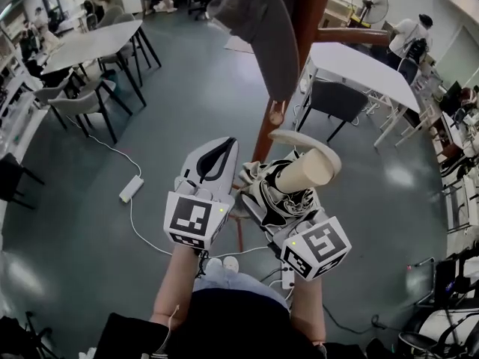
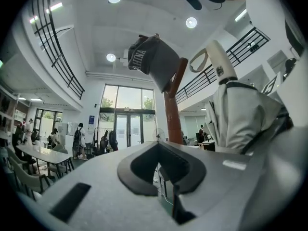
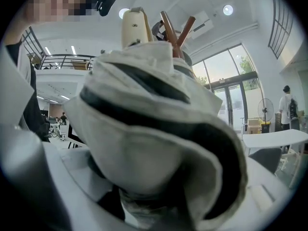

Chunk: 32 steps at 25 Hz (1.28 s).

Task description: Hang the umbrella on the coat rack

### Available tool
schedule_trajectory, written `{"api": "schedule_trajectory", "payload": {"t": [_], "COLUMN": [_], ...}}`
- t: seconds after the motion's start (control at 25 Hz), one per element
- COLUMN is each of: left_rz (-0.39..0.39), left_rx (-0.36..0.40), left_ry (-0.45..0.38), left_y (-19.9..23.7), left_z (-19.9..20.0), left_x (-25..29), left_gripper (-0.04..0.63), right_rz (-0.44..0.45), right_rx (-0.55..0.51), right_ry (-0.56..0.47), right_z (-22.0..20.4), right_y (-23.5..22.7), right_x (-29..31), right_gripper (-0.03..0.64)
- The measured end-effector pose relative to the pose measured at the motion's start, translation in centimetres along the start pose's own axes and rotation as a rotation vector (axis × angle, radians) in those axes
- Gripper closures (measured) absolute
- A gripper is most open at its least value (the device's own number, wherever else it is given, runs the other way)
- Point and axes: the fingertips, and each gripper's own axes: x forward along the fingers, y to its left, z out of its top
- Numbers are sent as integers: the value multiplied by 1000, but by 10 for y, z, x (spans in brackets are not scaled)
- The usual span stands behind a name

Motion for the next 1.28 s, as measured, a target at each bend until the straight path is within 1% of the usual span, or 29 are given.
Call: {"api": "schedule_trajectory", "payload": {"t": [0.28,0.48,0.8,0.96,1.28], "left_rz": [-24,-41,-47,-49,-61], "left_rx": [13,13,11,10,4], "left_ry": [-6,-16,-25,-16,-12], "left_y": [12,15,17,22,19], "left_z": [8,12,12,9,7], "left_x": [9,13,16,19,26], "left_gripper": [591,591,591,591,591], "right_rz": [31,21,-14,-23,-19], "right_rx": [2,-12,24,48,49], "right_ry": [-11,-17,12,16,46], "right_z": [15,25,14,15,23], "right_y": [10,9,-7,-15,-13], "right_x": [12,15,22,27,27], "right_gripper": [270,270,270,270,270]}}
